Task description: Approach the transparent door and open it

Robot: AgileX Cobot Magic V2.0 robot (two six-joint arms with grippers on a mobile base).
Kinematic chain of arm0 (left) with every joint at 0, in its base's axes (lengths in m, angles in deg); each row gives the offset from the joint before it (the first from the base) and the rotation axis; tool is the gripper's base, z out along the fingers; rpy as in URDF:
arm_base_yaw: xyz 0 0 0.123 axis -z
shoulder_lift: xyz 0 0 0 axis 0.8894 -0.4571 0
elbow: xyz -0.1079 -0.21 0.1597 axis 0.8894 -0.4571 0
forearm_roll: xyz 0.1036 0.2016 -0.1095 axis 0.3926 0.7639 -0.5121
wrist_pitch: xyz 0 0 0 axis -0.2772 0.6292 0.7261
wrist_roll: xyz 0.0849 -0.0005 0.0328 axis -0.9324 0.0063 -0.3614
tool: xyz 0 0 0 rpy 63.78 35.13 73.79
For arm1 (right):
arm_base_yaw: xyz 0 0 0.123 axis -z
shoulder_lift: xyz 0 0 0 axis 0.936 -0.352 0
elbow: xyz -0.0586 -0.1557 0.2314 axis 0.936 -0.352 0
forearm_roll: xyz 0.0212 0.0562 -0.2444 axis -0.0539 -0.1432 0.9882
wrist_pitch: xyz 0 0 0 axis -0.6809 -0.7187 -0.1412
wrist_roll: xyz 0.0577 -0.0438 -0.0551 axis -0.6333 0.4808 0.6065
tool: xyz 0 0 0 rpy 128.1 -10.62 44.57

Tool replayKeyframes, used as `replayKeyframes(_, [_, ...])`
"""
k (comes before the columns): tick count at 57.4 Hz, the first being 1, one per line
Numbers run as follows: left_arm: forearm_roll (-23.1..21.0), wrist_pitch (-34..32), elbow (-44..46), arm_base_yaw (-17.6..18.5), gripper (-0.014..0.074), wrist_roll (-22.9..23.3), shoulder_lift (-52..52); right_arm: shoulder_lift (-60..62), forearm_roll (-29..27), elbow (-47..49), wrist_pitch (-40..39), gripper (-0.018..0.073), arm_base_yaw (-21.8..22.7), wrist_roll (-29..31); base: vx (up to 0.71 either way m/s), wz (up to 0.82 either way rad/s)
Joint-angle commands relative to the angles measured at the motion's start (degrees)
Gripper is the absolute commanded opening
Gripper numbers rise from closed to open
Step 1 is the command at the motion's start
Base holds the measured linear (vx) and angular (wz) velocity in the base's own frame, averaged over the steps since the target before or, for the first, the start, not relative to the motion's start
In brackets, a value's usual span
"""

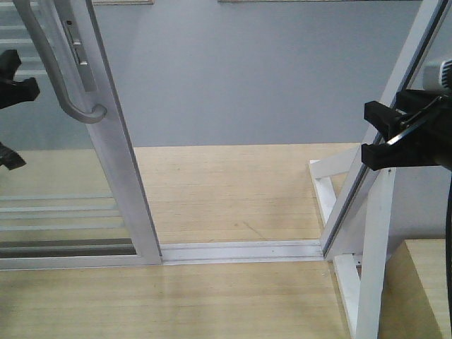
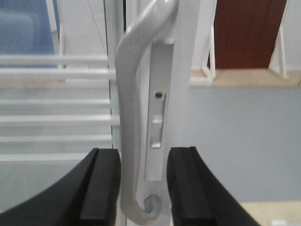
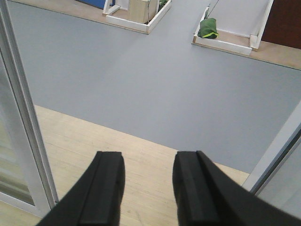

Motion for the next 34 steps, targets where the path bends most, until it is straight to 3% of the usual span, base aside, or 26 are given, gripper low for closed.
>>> replayKeyframes(1, [-0.34,-3.36,-0.52,0.41,0.0377,2.31,6.56,0.42,-0.10,1.66,-4.30,0.0333,0.25,0.21,0.00,0.00])
replayKeyframes(12, [-0.34,-2.99,-3.20,0.41,0.0377,2.31,13.41,0.42,-0.10,1.66,-4.26,0.0333,0.25,0.21,0.00,0.00])
replayKeyframes(30, [-0.34,-2.72,-3.42,0.33,0.0377,2.08,14.05,0.42,-0.10,1.66,-4.22,0.0333,0.25,0.21,0.00,0.00])
replayKeyframes(34, [-0.34,-2.22,-4.50,1.03,0.0375,4.27,14.24,0.42,-0.10,1.66,-4.22,0.0333,0.25,0.21,0.00,0.00])
